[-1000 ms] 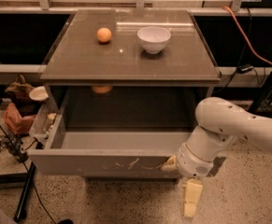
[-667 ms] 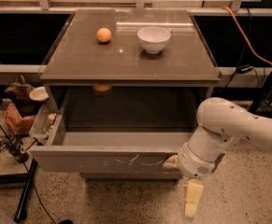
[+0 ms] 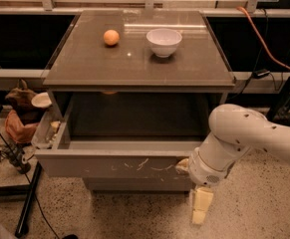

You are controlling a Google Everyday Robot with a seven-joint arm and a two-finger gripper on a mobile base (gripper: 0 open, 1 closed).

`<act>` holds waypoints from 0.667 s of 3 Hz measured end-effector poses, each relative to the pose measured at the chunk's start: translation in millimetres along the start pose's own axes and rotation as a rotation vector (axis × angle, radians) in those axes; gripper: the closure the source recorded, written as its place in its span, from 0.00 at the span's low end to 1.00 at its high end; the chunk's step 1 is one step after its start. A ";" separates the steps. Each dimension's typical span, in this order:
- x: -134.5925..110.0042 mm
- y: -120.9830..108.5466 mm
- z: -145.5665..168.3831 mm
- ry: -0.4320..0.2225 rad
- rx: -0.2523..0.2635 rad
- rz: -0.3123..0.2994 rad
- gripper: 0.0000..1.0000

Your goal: Close top drawer

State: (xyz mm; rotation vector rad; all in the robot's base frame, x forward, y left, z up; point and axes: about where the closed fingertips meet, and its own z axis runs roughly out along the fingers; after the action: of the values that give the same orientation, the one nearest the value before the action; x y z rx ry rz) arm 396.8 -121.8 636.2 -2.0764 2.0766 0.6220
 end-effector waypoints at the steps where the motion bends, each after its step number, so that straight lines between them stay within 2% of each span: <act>1: 0.6 -5.1 -1.3 0.002 0.006 -0.008 0.00; 2: -4.2 -30.4 -15.3 -0.001 0.056 -0.068 0.00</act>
Offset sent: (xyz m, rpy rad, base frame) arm 0.0794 -0.0010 0.0277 0.0320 -0.1921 0.0948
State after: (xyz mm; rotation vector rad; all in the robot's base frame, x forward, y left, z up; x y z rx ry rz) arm 429.7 -122.6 645.9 -2.1060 1.9899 0.5485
